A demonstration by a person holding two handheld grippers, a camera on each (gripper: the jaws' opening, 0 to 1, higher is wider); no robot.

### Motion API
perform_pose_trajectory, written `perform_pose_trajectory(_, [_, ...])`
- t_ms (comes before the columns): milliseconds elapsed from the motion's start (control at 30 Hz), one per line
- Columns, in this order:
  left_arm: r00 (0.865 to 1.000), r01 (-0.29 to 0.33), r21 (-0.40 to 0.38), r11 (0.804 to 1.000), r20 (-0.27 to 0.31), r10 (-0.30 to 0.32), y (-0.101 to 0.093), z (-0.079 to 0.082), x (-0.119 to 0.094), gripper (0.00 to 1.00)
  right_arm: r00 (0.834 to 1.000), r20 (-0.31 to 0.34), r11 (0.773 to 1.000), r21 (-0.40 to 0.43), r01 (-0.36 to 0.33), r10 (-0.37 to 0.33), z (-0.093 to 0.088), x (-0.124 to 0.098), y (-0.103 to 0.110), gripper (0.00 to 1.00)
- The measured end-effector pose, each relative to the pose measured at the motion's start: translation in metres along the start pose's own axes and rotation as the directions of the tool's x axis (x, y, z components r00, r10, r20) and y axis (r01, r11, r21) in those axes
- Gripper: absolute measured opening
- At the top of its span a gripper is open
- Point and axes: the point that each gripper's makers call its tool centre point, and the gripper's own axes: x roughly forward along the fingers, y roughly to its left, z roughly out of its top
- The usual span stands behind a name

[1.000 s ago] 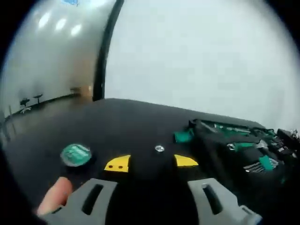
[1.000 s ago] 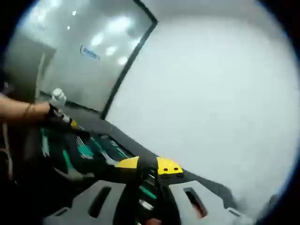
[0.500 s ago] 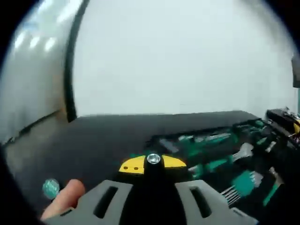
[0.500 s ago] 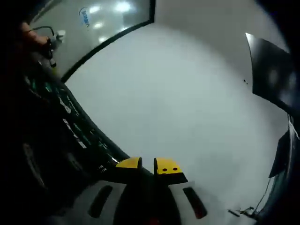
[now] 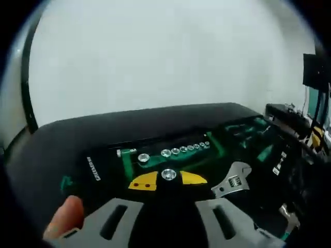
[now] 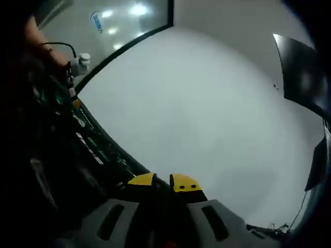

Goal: Pick up the tools and put them into their designated positions in the toolbox.

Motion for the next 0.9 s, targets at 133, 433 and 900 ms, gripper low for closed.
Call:
perform_pose_trajectory(133, [0.995, -0.079, 0.147, 0.986, -0.055, 0.088, 0.011, 0.01, -0.031, 0.21, 1.0, 0.005, 1.0, 0.014, -0.016, 0.016, 0.001, 0.0, 0.003, 0.09])
perform_pose_trajectory(433, [0.921, 0.147, 0.568, 0.81, -0.378, 0.098, -0.009, 0.013, -0.039, 0.07, 0.999, -0.004, 0.999, -0.002, -0.048, 0.048, -0.001, 0.0, 0.01, 0.09])
perform_pose_trajectory(900, [0.835, 0.375, 0.634, 0.677, -0.548, 0.05, -0.015, 0.01, -0.016, 0.07, 0.999, -0.023, 0.999, 0.043, -0.027, 0.028, -0.008, 0.002, 0.004, 0.09])
